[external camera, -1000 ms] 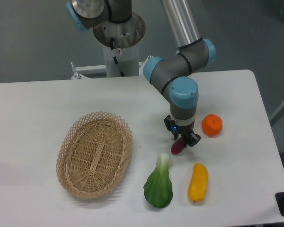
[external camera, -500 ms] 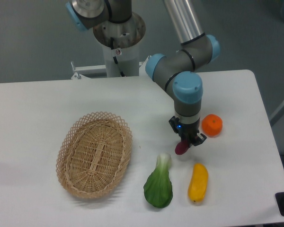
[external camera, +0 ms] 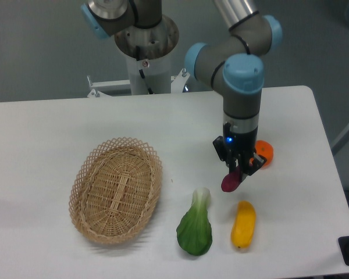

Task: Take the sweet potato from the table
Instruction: 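Lift the grasped sweet potato up off the table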

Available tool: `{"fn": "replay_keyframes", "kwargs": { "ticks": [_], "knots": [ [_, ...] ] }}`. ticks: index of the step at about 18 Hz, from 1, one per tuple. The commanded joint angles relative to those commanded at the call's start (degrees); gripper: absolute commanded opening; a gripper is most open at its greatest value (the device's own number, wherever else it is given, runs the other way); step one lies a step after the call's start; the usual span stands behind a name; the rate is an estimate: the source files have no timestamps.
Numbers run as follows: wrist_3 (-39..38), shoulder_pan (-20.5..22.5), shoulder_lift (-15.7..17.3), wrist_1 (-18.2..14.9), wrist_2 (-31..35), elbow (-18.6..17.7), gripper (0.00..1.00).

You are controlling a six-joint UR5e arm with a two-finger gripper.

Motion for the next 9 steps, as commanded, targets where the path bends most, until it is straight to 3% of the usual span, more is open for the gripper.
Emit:
{"fn": "replay_keyframes", "kwargs": {
  "ticks": [4, 9],
  "knots": [
    [-1.2, 1.6, 0.1, -2.3, -1.1, 2.8, 0.18],
    [-1.4, 2.6, 0.3, -3.8, -2.0, 3.7, 0.18]
  ]
}}
